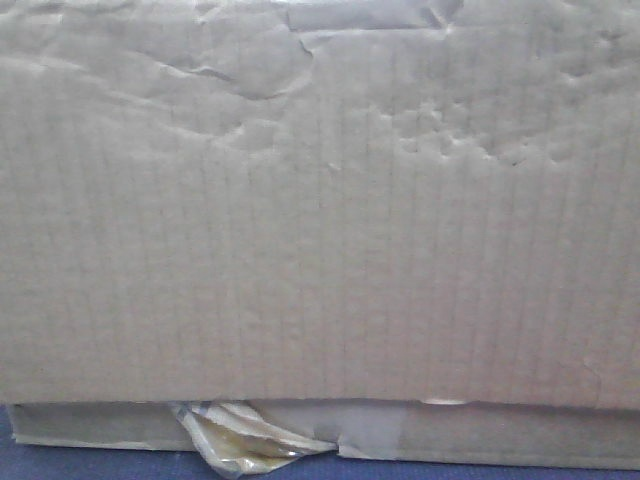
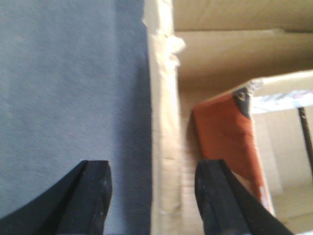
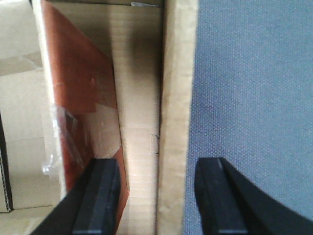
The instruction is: Stack two boxes on right shelf middle
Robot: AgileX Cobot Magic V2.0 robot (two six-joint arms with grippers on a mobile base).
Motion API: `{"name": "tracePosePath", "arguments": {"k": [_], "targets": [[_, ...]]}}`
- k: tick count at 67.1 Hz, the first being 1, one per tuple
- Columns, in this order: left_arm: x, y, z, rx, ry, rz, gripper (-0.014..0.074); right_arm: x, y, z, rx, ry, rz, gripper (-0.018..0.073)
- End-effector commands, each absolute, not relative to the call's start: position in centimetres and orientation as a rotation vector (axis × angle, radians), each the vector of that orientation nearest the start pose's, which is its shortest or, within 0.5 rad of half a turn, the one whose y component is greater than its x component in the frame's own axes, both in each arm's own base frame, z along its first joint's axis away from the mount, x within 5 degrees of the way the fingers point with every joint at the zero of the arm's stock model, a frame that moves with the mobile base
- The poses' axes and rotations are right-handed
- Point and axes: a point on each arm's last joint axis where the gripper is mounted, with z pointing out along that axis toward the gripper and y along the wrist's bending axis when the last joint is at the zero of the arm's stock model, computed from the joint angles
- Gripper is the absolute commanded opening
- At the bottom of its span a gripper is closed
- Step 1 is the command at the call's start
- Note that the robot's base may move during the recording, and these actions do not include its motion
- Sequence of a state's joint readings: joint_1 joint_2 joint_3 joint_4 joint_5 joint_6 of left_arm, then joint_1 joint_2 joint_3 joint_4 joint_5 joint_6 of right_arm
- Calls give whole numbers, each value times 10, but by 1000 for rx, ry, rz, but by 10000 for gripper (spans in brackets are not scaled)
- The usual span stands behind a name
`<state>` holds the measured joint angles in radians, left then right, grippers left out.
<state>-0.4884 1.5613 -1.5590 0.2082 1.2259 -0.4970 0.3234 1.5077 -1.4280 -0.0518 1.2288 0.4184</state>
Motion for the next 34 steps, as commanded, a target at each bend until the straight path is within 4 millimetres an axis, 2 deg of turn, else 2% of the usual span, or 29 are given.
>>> {"name": "tracePosePath", "arguments": {"k": [1, 17, 34], "targets": [[295, -137, 364, 22, 2681, -41, 298, 288, 90, 347, 116, 2780, 102, 246], [298, -138, 348, 32, 2721, 5, 298, 288, 90, 347, 114, 2780, 102, 246], [299, -136, 348, 33, 2716, 25, 298, 288, 90, 347, 113, 2780, 100, 246]]}}
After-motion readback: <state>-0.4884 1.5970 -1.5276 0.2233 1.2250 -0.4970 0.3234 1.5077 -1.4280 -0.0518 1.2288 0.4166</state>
